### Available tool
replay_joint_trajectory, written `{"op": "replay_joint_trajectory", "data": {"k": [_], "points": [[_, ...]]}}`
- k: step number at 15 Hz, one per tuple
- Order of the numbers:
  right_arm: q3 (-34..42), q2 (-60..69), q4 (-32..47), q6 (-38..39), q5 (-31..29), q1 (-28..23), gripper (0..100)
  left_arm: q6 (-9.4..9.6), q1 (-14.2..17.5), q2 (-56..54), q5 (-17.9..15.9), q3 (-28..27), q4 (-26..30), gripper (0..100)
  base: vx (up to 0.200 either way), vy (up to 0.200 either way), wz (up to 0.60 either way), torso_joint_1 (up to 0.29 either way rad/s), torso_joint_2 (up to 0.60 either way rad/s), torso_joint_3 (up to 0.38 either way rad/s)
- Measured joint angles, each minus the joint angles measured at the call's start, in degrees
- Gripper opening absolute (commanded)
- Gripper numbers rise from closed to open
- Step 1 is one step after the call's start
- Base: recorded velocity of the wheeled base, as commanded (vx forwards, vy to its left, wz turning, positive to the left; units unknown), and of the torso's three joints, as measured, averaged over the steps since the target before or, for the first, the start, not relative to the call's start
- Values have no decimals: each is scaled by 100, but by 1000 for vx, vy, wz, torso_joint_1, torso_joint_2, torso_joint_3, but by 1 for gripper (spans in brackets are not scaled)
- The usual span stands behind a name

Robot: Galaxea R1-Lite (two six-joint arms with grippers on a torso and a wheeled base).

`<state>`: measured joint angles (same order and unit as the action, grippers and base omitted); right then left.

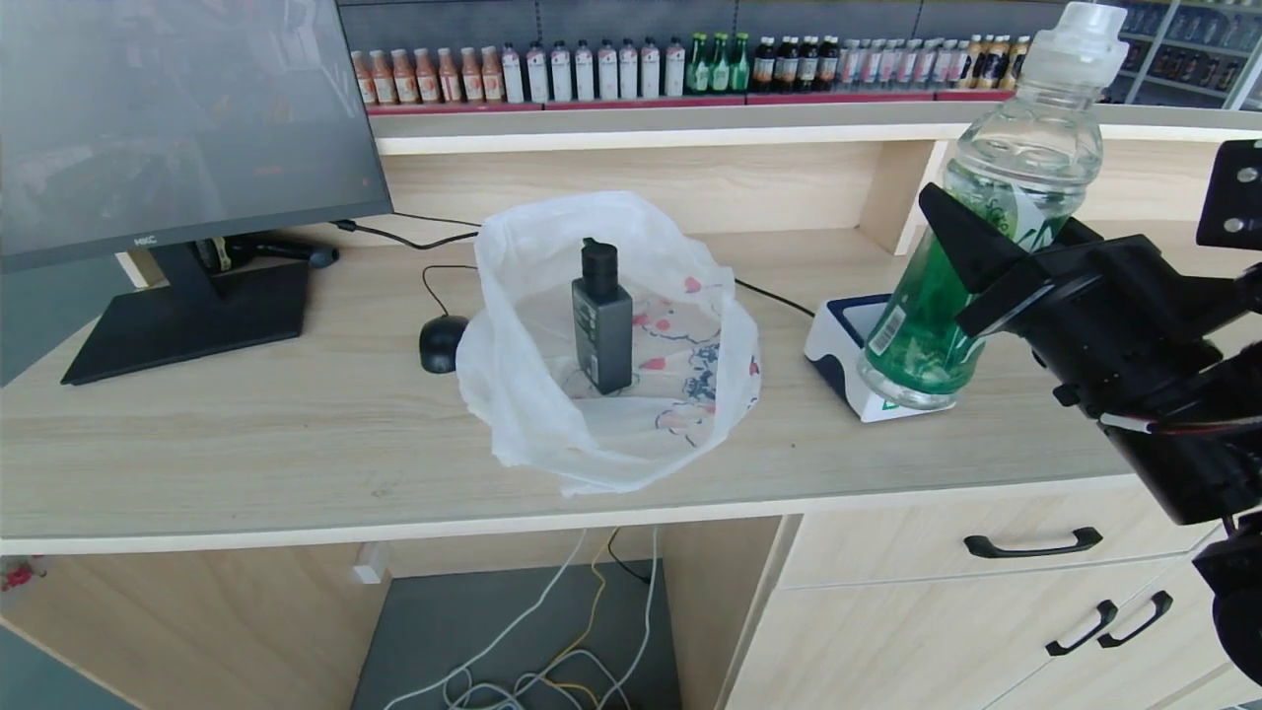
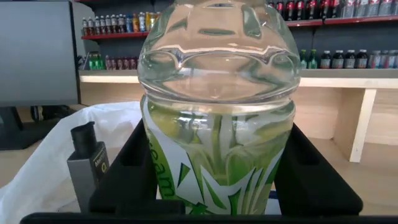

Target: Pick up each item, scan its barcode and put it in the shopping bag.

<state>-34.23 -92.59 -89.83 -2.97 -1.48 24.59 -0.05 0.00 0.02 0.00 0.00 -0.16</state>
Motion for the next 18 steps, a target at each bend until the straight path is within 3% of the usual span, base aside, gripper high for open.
{"op": "replay_joint_trajectory", "data": {"k": [5, 8, 13, 18], "points": [[-79, 2, 0, 9, -2, 7, 0, 7, 0, 0, 0, 0, 0, 100, 0, 200, 0, 0, 0, 2], [-210, -61, 6, 24, 0, 96, 0, 23, -5, 0, 0, 0, 0, 100, 0, 0, 0, 0, 0, 0], [-837, -311, 35, -6, 94, 675, 0, 23, 0, 0, 0, 0, -2, 100, 0, 0, 0, 0, 0, 0], [-1292, -772, 72, -9, 61, 716, 0, 21, 0, 0, 0, 0, -5, 100, 0, 0, 0, 0, 0, 0]]}}
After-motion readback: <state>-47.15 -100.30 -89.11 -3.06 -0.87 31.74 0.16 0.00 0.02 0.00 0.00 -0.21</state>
